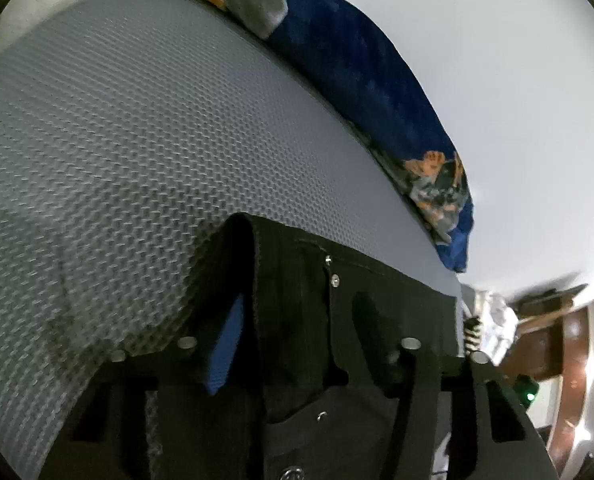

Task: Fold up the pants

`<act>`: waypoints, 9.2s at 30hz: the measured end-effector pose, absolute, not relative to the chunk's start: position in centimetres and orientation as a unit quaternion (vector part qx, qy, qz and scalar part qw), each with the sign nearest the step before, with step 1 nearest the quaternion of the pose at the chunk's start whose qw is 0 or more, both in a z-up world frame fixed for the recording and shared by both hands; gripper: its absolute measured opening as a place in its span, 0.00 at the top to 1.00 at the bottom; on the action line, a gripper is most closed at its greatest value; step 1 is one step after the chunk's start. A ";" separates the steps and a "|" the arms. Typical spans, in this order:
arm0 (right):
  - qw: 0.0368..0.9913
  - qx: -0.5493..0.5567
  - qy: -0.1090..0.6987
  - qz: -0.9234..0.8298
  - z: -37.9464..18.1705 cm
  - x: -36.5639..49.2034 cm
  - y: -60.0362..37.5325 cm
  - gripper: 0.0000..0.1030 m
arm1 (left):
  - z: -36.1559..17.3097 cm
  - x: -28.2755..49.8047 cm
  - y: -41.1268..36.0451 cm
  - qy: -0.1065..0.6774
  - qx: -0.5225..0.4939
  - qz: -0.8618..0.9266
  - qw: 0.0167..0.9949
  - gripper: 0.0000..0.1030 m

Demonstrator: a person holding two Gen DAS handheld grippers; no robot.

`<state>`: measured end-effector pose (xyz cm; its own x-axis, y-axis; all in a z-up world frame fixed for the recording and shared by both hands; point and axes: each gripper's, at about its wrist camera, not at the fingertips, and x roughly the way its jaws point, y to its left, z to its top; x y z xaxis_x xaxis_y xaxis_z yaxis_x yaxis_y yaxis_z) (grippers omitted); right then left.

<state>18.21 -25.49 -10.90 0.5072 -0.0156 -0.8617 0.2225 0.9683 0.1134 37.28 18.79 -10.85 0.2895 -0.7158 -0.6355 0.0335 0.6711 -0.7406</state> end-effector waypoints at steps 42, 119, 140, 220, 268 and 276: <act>0.797 -0.163 0.502 0.294 -11.3 35.4 -27.4 0.24 | 0.6 30.0 14.7 0.397 -0.258 -0.381 0.794 0.93; 0.816 -0.111 0.556 0.115 -15.6 3.5 -27.6 0.93 | -5.6 10.8 19.1 0.583 0.047 -0.246 0.773 0.17; 0.824 -0.097 0.544 0.124 -15.9 3.3 -28.0 0.91 | -8.2 10.2 19.5 0.662 -0.335 -0.106 0.663 0.37; 0.808 0.139 0.556 0.136 -11.6 0.5 -31.7 0.69 | -8.5 6.4 -14.9 0.533 0.153 -0.401 0.729 0.87; 0.819 0.251 0.444 -0.265 -11.1 -8.6 -58.7 0.98 | -9.2 6.4 -15.3 0.553 0.129 -0.386 0.727 0.83; 0.806 0.266 0.441 -0.291 -12.6 -11.8 -58.6 0.98 | -9.2 5.6 -16.4 0.532 0.170 -0.391 0.731 0.82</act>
<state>-11.83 -58.61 -12.61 0.4421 -0.2335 -0.8660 0.7036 0.6891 0.1733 5.63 -16.44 -9.22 0.1271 -0.3907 -0.9117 0.7530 0.6363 -0.1677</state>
